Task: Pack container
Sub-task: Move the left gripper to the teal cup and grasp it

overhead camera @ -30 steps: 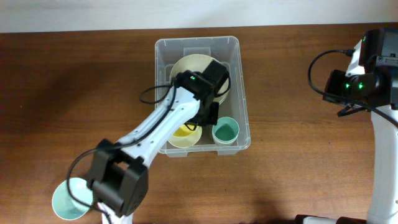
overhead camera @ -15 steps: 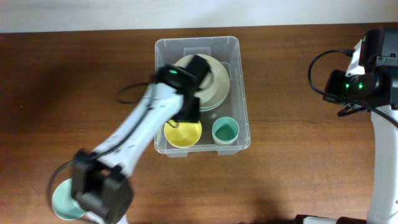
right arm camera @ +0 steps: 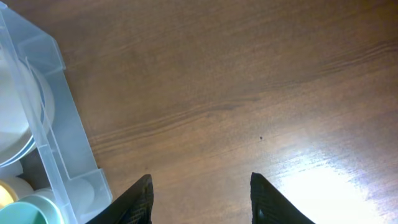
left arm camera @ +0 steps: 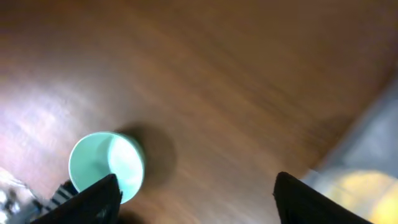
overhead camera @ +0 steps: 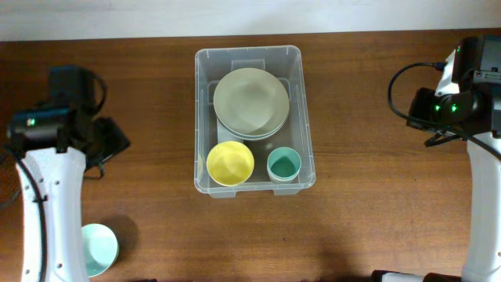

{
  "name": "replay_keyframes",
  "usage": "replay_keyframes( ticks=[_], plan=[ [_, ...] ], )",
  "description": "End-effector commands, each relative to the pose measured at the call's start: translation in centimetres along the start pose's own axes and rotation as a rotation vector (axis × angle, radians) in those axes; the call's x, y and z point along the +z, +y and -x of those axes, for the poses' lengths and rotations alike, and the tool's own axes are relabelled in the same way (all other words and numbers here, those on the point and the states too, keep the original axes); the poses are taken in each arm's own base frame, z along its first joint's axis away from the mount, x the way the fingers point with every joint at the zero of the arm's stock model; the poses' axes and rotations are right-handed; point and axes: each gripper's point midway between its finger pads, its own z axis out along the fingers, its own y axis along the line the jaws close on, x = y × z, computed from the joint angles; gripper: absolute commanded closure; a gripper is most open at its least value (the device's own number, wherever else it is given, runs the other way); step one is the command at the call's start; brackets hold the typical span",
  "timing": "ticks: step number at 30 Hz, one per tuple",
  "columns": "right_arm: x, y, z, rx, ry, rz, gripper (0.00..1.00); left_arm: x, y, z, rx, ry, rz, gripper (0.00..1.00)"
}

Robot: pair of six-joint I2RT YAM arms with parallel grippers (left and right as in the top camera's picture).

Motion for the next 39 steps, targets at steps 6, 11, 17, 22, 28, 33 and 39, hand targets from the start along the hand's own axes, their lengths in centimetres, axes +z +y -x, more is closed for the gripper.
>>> replay_keyframes(
  ticks=[6,11,17,22,28,33,39],
  plan=[
    [0.2,-0.3,0.0,0.014,0.002,-0.008,0.54,8.4,5.3,-6.4,-0.215,0.205,0.034,0.13],
    [0.2,-0.3,0.0,0.014,0.002,-0.008,0.54,13.3,6.3,-11.1,-0.246,0.319,0.057,0.08],
    [0.2,-0.3,0.0,0.014,0.002,-0.008,0.54,16.6,6.4,-14.0,-0.246,0.345,0.056,0.09],
    [0.2,-0.3,0.0,0.013,0.002,-0.008,0.54,18.1,6.4,-14.6,-0.247,0.325,0.058,0.08],
    [0.2,-0.3,0.0,0.013,0.002,-0.008,0.54,19.3,6.2,-14.5,-0.249,0.31,0.052,0.09],
    [0.2,-0.3,0.0,0.013,0.002,-0.008,0.54,20.2,6.6,-14.1,-0.222,0.303,0.08,0.21],
    [0.2,-0.3,0.0,0.013,0.002,-0.008,0.54,21.2,6.0,-13.6,-0.218,0.294,0.057,0.59]
  ],
)
